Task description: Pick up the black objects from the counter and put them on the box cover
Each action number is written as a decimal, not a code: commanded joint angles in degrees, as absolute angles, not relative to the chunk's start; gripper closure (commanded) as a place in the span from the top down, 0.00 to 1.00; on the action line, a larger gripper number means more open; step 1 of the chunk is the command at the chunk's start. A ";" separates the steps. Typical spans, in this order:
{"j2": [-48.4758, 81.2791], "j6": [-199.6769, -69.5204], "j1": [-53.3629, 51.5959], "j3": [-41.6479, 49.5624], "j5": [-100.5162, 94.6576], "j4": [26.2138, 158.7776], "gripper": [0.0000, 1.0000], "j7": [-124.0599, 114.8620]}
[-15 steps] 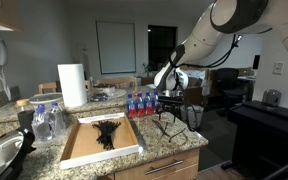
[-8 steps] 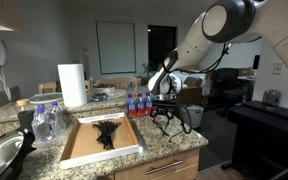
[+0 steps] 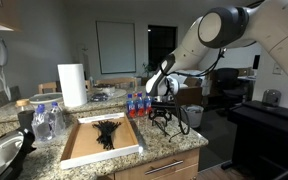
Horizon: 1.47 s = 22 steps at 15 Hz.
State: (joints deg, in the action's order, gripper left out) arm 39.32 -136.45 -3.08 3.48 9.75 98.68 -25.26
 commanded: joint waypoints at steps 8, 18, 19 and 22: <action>40.24 -136.00 -2.97 3.82 9.09 96.63 0.15 -24.05; 38.91 -136.75 -3.13 3.74 9.25 97.67 0.05 -24.03; 37.98 -137.17 -3.28 3.70 9.26 98.44 0.05 -24.07; 34.70 -139.05 -4.29 3.71 8.89 100.90 0.03 -24.55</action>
